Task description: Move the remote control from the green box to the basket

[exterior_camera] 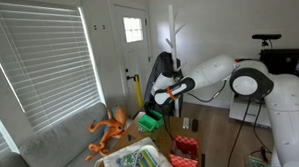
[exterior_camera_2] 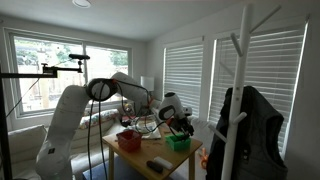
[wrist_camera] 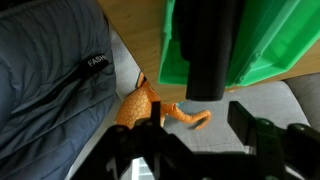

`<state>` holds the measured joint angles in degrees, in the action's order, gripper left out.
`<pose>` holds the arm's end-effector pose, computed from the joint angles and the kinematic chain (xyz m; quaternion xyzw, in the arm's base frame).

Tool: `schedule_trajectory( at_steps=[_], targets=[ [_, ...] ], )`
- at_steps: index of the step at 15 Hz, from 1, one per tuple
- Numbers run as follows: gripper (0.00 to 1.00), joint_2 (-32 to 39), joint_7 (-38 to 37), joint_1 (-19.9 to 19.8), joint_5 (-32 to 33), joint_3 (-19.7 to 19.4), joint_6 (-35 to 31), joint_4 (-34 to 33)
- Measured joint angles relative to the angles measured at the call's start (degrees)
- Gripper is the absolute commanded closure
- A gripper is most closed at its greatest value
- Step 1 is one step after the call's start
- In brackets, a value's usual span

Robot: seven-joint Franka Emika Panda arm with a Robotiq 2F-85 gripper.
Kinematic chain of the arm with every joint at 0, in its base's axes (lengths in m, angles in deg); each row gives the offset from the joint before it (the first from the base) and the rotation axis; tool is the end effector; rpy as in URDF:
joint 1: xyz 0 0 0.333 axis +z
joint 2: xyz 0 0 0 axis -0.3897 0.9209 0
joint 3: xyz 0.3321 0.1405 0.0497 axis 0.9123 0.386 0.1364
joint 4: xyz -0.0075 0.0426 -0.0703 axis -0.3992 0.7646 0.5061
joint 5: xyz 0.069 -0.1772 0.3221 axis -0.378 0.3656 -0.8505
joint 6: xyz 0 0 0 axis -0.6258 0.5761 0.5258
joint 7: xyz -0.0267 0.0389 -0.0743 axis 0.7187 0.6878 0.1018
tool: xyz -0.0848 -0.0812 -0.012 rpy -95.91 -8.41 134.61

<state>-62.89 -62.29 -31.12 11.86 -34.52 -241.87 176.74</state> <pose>0.6687 -0.1399 0.4599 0.9530 -0.0944 0.2869 0.0227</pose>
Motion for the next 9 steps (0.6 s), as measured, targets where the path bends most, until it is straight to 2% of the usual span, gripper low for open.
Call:
schedule_trajectory(
  at_steps=[5, 9],
  targets=[
    [0.22, 1.5, -0.5, 0.6, 1.9, 0.0, 0.5, -1.2],
    [0.29, 2.4, -1.0, 0.9, 3.3, -0.2, 0.6, -1.3]
  ],
)
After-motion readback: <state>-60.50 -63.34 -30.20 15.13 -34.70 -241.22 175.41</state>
